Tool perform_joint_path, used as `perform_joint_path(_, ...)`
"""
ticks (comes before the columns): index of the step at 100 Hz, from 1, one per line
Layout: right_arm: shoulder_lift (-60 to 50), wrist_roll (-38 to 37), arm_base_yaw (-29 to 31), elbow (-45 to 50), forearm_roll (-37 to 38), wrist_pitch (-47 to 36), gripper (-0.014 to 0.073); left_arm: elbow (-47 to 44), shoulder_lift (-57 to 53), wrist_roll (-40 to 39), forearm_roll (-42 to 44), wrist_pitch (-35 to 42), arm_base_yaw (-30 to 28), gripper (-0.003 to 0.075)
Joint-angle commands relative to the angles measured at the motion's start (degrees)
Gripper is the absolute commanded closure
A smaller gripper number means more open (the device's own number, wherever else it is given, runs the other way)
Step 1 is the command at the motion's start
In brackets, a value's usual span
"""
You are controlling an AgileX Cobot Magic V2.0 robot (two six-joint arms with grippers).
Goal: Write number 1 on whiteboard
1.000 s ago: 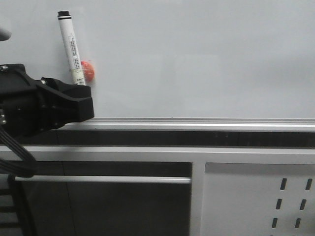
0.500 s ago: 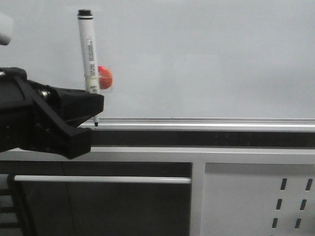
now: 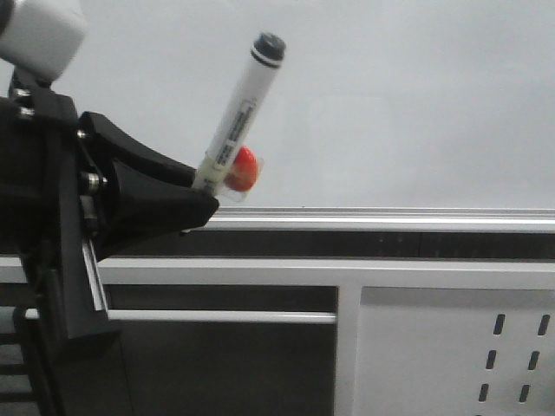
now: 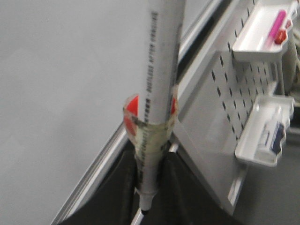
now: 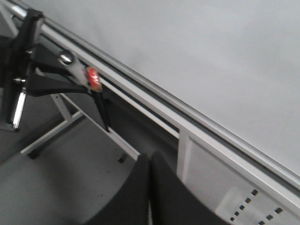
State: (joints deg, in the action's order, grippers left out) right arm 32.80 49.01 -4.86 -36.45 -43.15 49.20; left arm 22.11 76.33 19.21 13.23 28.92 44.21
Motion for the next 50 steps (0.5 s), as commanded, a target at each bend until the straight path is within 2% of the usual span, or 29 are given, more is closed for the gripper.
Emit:
perform_joint_path(1,3.9,1.9,-2.7,-3.7,-3.0,-1.8,0.0673,4.9,-2.3,0.4,2.5,-8.4,0.3,0.0739)
perform_joint_path(11,7.7,2.3,-5.5,-5.2,-4.0,-2.0,0.0670,7.8,-2.3,0.4,9.6,-12.1,0.3,0.0739)
perform_joint_path(19,10.5,3.5,-7.6,-6.1,-4.4,-2.0,0.0627,9.4,-2.3,0.4,14.7,-14.4,0.4,0.0739)
perform_joint_path(26,13.1,3.5,-9.3,-6.9,-4.4,-2.0,0.0550,11.4,-2.3,0.4,15.7,-18.2,0.4,0.0739)
perform_joint_path(35,16.3,3.5,-11.2,-8.0,-4.8,-1.9,0.0406,13.7,-2.3,0.4,16.0,-22.4,0.6,0.0739)
perform_joint_path(43,18.6,3.5,-12.6,-8.7,-5.5,-2.3,0.0268,14.8,-2.3,0.4,19.6,-23.7,0.6,0.0739)
perform_joint_path(50,20.5,3.5,-13.3,-9.3,-6.2,-2.9,0.0210,15.3,-2.3,0.4,21.5,-23.7,1.1,0.0739)
